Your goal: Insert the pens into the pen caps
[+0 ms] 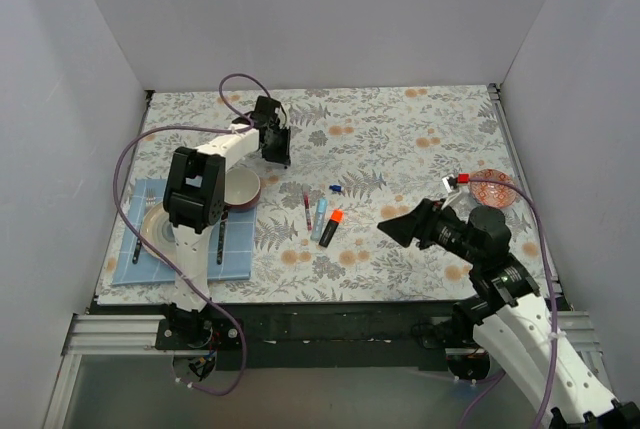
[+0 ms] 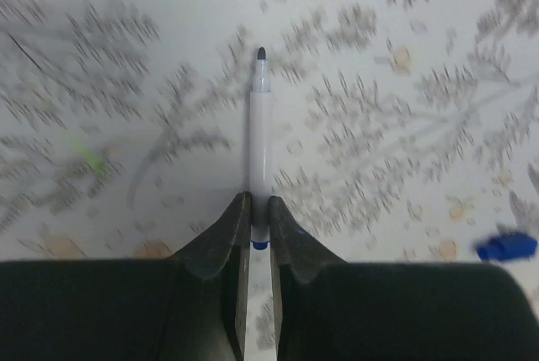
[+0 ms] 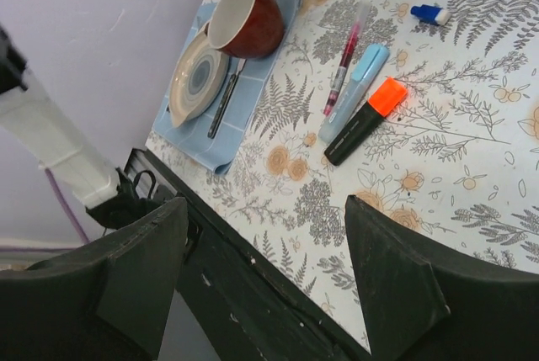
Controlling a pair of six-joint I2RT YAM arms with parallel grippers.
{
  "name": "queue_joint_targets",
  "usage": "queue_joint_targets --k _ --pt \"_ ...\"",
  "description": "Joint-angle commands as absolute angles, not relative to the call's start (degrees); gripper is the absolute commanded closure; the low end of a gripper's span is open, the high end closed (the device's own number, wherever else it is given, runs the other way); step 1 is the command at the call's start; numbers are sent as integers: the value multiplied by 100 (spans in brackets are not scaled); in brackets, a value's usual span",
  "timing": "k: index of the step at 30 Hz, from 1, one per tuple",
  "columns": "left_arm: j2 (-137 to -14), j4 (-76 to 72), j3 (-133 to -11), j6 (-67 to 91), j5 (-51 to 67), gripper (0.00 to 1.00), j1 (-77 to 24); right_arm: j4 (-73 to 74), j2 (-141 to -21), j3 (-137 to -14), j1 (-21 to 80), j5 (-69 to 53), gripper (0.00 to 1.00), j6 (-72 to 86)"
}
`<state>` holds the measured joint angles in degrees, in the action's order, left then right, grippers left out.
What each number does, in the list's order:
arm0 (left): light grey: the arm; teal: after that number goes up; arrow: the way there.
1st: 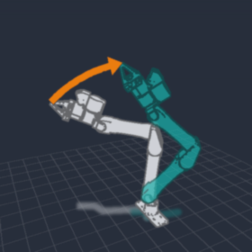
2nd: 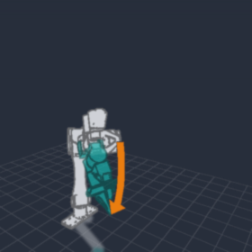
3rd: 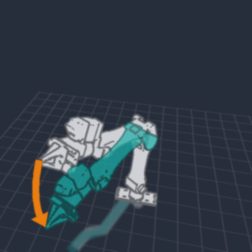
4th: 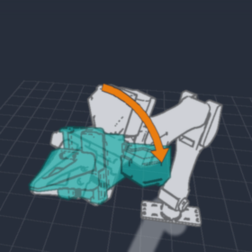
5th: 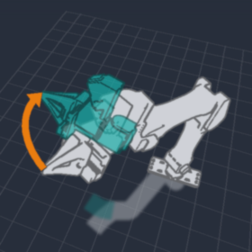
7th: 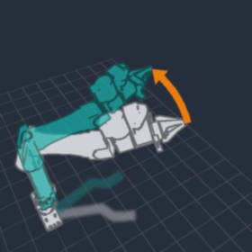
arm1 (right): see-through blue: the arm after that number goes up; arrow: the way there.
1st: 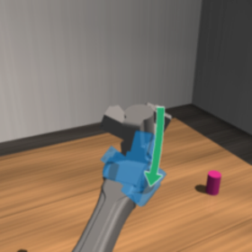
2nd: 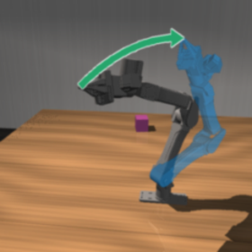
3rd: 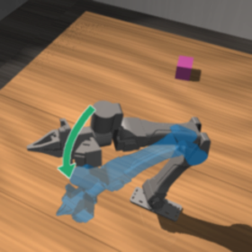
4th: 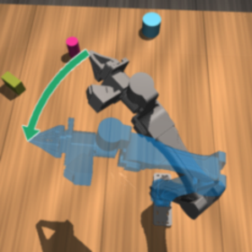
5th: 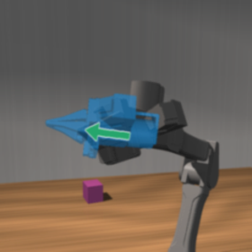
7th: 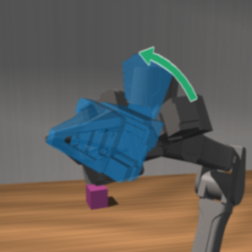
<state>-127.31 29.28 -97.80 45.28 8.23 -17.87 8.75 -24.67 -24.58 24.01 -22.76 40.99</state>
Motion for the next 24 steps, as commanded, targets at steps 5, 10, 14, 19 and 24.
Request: queue_joint_targets --k 5,10,14,19,24 --pt "-10208 2383 -7746 5633 2082 100 -2039 -929 -4059 -2934 2399 -1872 20 4737" --pt "-9239 1882 -6953 6046 2496 100 -2171 -1230 -5219 -3506 2399 -1863 21 4632" --pt "-8658 1662 -6531 6204 2740 100 -2241 -1660 -5633 -3613 2460 -1951 21 4693" --pt "-7841 792 -5767 6609 3656 100 -2495 -2653 -6072 -3743 2601 -2355 22 4869" --pt "-7392 186 -5178 7091 4051 100 -2812 -2847 -6546 -4034 2961 -2215 22 4930"
